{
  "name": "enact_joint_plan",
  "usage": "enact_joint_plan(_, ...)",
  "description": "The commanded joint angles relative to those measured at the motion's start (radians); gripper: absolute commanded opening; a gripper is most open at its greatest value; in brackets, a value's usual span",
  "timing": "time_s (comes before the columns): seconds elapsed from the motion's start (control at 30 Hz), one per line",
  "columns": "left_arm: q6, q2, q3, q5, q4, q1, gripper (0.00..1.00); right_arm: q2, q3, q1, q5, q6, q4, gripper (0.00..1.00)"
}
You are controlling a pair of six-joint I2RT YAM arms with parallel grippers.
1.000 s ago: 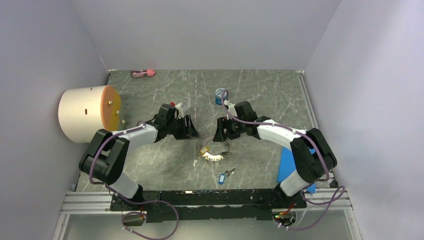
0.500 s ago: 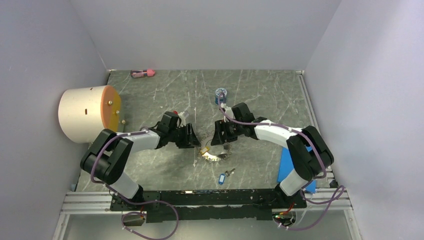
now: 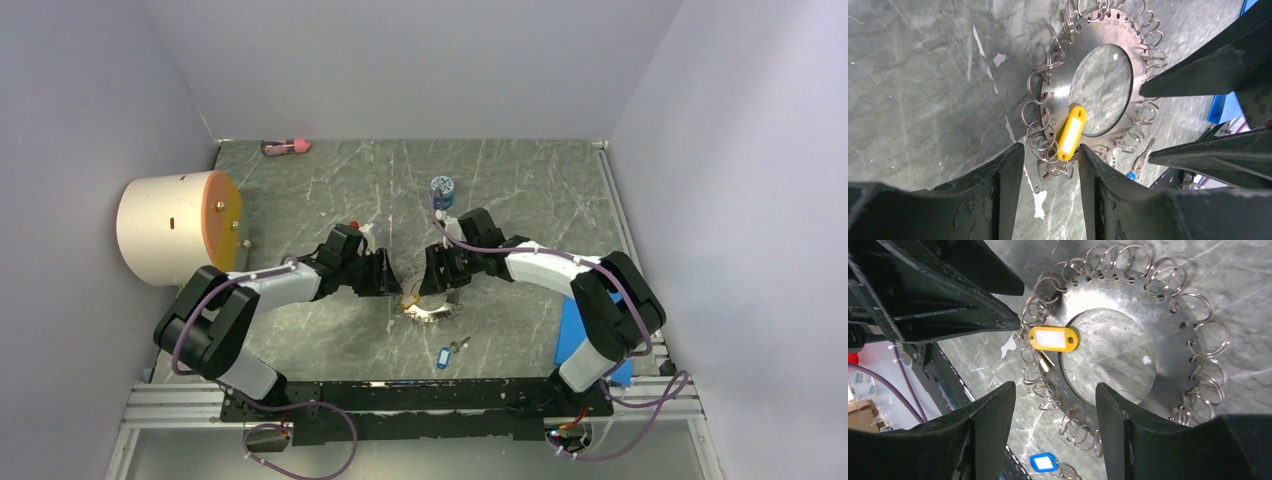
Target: Put the keys on the keyring
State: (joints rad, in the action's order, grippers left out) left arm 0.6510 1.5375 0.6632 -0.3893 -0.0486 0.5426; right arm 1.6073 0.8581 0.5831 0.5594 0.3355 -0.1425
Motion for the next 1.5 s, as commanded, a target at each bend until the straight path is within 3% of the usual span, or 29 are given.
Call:
enact_joint_plan(0.0, -0.036, -0.056, 0.030, 0.056, 0.042, 0.002, 0.49, 0.015, 0.036, 0.019, 0.004, -0.019, -0.002, 0.62)
enact_joint_plan(0.5, 0.007, 0.036, 0.072, 0.044, 0.019, -0.006, 0.43, 0.056, 0.069, 0.028, 0.004, -0.041, -0.038, 0.59)
enact_joint_plan(1.03, 0.134, 0.100, 0.026, -0.084, -0.181, -0.080, 0.30, 0.077, 0.105, 0.028, 0.000, -0.066, -0.068, 0.57)
enact_joint_plan(1.3, 0.156, 0.043, 0.014, 0.049, -0.016, -0.080, 0.30, 0.078, 0.103, 0.028, -0.004, -0.068, -0.066, 0.57)
enact_joint_plan(1.47, 0.258, 0.079, -0.052, -0.012, -0.131, -0.081, 0.27, 0.087, 0.109, 0.029, 0.001, -0.070, -0.067, 0.57)
